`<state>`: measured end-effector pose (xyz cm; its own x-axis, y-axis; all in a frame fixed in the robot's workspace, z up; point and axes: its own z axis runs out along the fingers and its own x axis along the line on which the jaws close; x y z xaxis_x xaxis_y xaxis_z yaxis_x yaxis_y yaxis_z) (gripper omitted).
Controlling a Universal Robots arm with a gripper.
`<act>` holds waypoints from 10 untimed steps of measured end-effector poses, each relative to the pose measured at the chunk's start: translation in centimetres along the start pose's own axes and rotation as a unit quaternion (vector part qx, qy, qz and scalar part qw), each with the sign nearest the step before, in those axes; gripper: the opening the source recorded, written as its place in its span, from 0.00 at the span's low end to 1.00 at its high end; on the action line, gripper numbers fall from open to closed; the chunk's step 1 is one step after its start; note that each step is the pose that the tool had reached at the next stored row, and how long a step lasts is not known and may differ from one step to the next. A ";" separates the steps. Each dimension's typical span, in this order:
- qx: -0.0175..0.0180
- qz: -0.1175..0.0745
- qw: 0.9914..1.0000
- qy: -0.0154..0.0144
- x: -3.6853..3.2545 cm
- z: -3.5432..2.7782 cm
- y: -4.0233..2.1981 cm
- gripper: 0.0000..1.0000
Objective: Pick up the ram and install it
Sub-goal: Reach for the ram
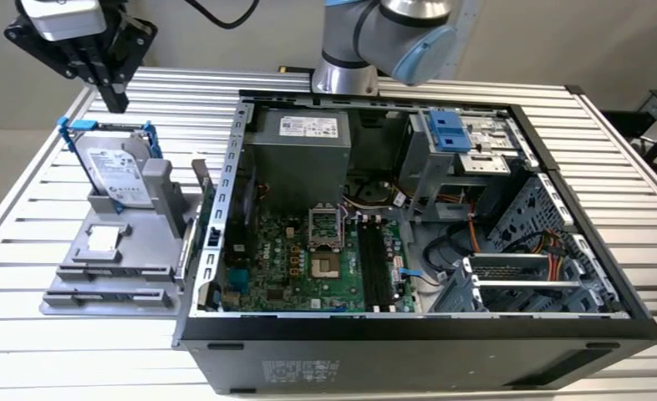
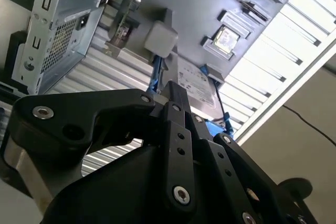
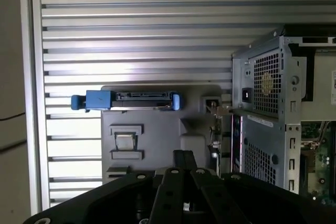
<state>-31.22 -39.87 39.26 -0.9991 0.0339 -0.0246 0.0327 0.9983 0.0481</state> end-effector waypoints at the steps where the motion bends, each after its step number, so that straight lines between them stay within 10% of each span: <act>1: 0.000 0.000 1.000 0.000 0.21 -0.01 -0.01 0.00; 10: 0.000 -0.002 1.000 0.000 1.88 -0.05 -0.05 0.00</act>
<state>-33.10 -39.86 39.26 -0.9993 0.0295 -0.0246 0.0283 0.9984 0.0481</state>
